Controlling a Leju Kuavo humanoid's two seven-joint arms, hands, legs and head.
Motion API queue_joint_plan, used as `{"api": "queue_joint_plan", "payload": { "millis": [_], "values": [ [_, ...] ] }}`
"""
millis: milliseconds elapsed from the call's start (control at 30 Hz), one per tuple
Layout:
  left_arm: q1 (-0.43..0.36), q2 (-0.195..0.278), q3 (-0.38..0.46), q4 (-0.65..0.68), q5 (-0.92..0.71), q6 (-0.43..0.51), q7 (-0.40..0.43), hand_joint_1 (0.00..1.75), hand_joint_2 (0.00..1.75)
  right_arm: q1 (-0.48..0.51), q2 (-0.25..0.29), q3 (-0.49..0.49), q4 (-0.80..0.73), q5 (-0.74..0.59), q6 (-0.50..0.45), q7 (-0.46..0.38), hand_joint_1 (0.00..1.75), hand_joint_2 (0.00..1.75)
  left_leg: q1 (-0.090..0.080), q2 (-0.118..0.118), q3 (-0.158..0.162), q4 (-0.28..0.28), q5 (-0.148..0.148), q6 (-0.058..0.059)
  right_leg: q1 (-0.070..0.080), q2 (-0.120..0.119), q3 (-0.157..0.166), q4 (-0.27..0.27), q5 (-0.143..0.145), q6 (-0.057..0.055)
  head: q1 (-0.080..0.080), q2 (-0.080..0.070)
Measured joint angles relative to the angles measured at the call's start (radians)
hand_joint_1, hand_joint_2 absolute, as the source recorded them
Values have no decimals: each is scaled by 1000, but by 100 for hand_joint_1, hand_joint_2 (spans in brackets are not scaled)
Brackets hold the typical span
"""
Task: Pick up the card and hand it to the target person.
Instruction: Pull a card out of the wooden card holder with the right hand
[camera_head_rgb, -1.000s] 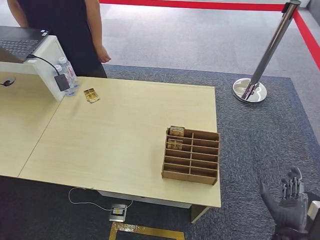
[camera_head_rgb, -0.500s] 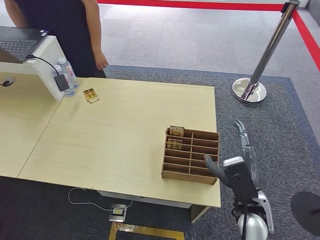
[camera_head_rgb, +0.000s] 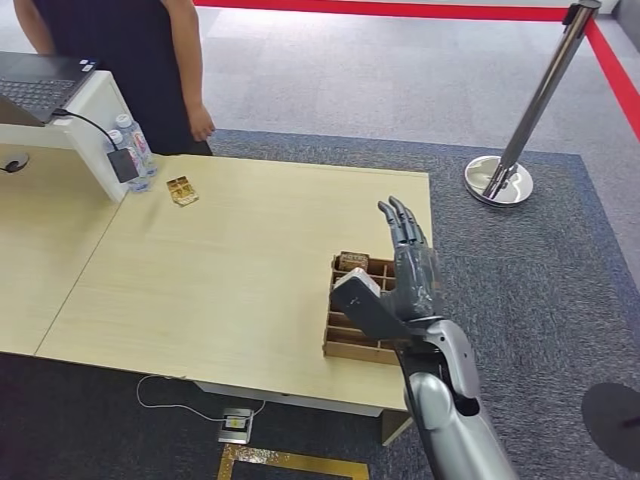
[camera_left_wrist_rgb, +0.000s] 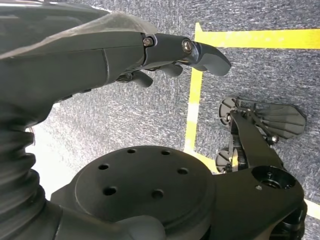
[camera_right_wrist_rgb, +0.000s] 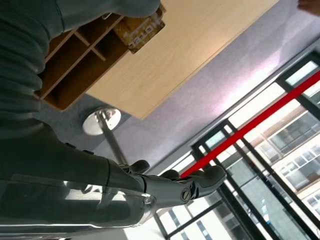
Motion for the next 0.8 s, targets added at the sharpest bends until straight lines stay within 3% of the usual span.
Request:
{"api": "queue_joint_plan", "payload": {
  "millis": [133,300,467,733,767,800],
  "values": [
    [0,0,0,0,-1,2,-1,0,175,-27,-6,60,47,223,-63,137,0,175,0,0,0,0,0,0,0,0,0,0,0,0,0,0],
    [0,0,0,0,-4,1,-2,0,175,-49,-8,118,93,401,-63,250,0,175,0,0,0,0,0,0,0,0,0,0,0,0,0,0],
    [0,1,0,0,-4,-3,-4,0,175,-60,-6,142,127,407,-49,257,0,175,0,0,0,0,0,0,0,0,0,0,0,0,0,0],
    [0,3,0,0,-10,-4,-1,0,175,-69,13,144,176,280,-30,188,1,175,0,0,0,0,0,0,0,0,0,0,0,0,0,0],
    [0,3,0,0,-11,-4,0,0,175,-72,18,144,185,267,-29,184,24,175,0,0,0,0,0,0,0,0,0,0,0,0,0,0],
    [0,3,-1,0,-13,-4,0,0,175,-76,24,143,196,257,-28,181,57,175,0,0,0,0,0,0,0,0,0,0,0,0,0,0]
  ]
}}
